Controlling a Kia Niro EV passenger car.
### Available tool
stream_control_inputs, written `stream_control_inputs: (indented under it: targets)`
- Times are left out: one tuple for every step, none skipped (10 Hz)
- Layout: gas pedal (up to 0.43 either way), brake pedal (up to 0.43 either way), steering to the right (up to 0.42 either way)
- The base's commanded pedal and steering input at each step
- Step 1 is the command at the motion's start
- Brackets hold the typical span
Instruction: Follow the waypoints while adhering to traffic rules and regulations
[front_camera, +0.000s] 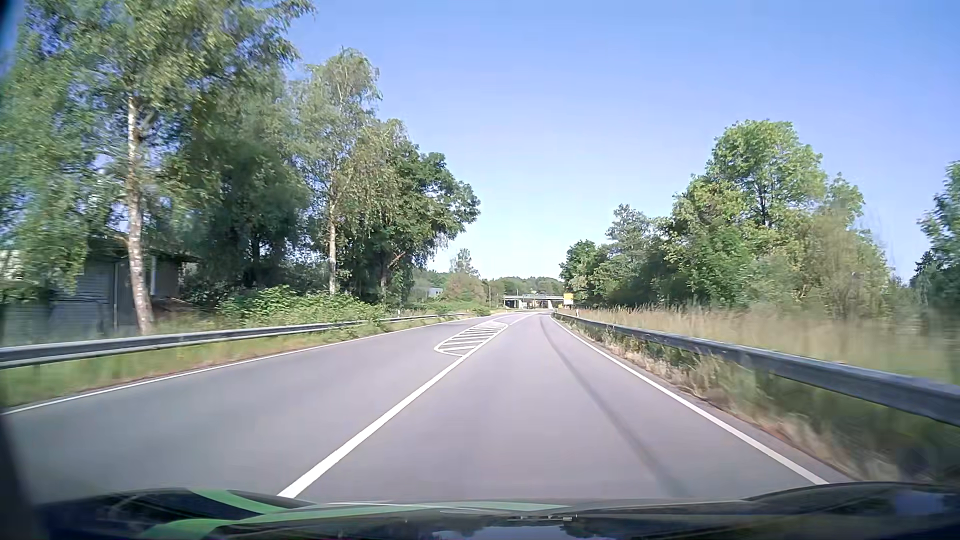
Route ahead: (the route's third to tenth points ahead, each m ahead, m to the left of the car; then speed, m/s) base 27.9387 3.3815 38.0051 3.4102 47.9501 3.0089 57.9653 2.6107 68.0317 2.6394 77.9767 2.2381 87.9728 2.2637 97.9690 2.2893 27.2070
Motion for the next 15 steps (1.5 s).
stream_control_inputs:
  targets:
    - [0.287, 0.0, 0.009]
    - [0.287, 0.0, 0.009]
    - [0.28, 0.0, 0.008]
    - [0.28, 0.0, 0.008]
    - [0.268, 0.0, 0.007]
    - [0.268, 0.0, 0.005]
    - [0.268, 0.0, 0.003]
    - [0.268, 0.0, 0.003]
    - [0.248, 0.0, 0.003]
    - [0.248, 0.0, 0.003]
    - [0.248, 0.0, 0.003]
    - [0.248, 0.0, 0.003]
    - [0.26, 0.0, 0.002]
    - [0.26, 0.0, 0.002]
    - [0.26, 0.0, 0.002]
